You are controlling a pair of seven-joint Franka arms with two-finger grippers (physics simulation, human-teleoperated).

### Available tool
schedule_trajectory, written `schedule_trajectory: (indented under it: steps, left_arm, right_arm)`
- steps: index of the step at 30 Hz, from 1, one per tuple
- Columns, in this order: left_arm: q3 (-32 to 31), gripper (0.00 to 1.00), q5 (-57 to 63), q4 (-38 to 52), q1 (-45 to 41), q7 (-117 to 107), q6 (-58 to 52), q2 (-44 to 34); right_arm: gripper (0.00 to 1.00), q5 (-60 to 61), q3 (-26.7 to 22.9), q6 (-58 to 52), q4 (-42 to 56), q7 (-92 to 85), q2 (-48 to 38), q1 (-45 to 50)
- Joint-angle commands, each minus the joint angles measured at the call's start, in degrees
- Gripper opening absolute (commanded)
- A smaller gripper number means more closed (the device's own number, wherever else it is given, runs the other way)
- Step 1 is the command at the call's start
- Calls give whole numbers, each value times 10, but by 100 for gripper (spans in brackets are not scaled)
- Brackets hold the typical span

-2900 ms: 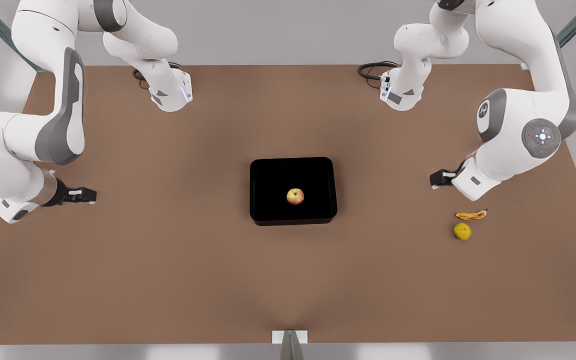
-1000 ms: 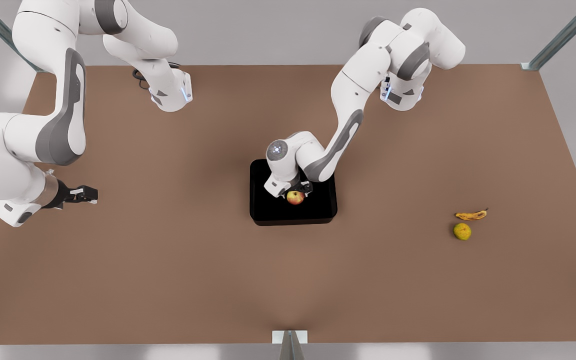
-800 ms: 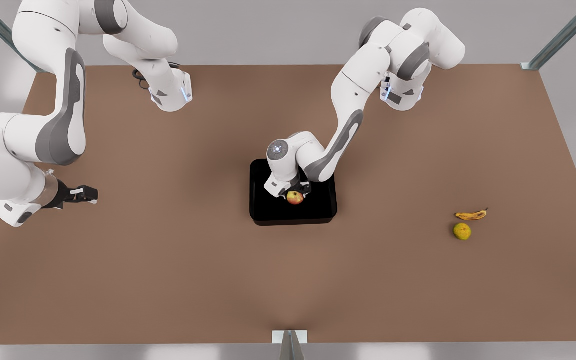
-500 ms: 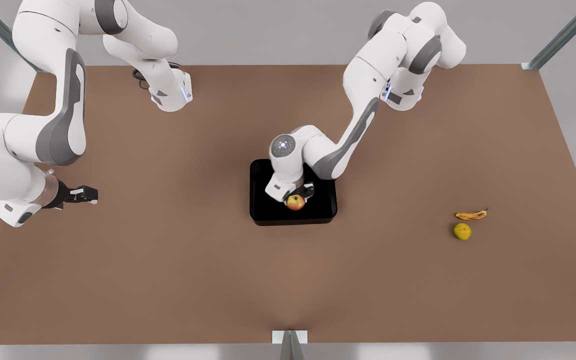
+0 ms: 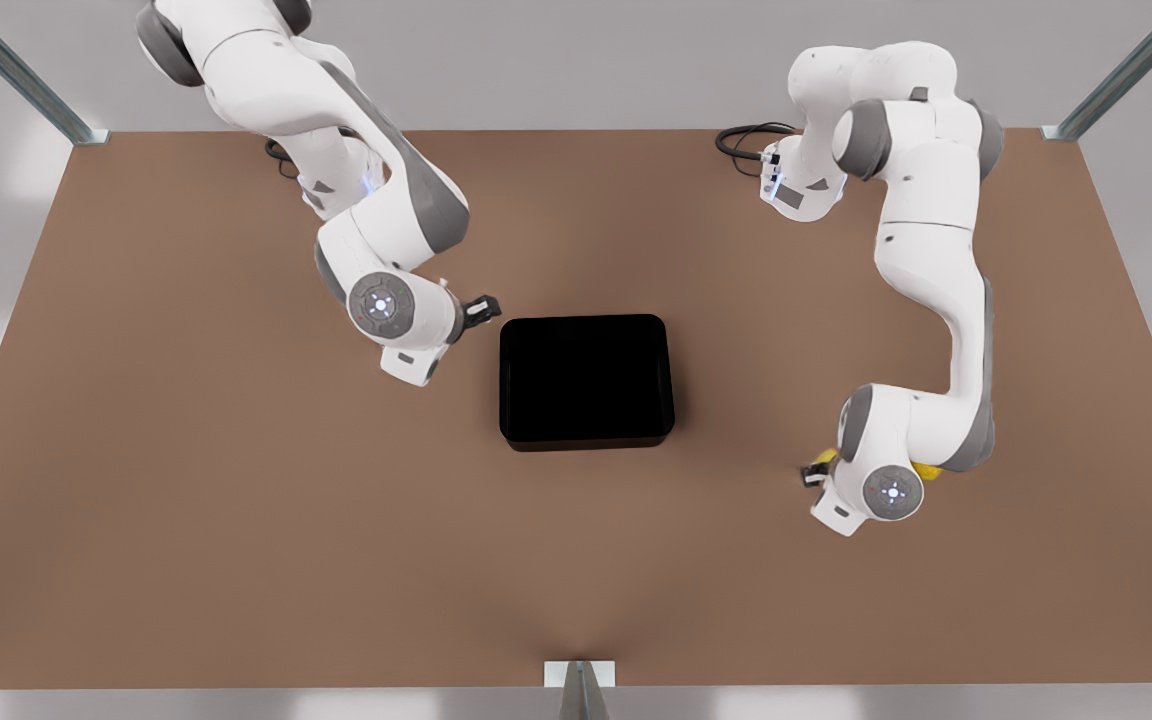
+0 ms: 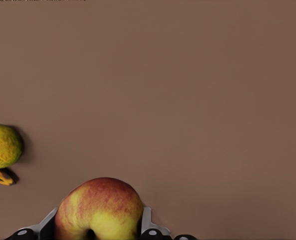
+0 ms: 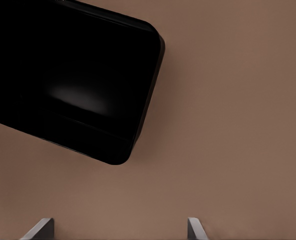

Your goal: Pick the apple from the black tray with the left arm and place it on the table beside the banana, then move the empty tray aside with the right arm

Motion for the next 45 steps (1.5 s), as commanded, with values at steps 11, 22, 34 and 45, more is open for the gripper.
schedule_trajectory:
  steps: [11,22,34,45]
  left_arm:
    - [3,100,-125,-18,4,227,2,-224]
    - [19,100,-58,-182,5,176,51,-383]
    - [39,100,-65,-177,18,170,42,-348]
    - [42,100,-65,-177,19,170,33,-351]
  right_arm:
    - [99,-108,27,273,-116,582,38,12]
    - [99,-124,46,306,-117,571,81,14]
    - [97,-188,47,335,-129,496,138,14]
    - [98,-220,50,364,-128,405,171,12]
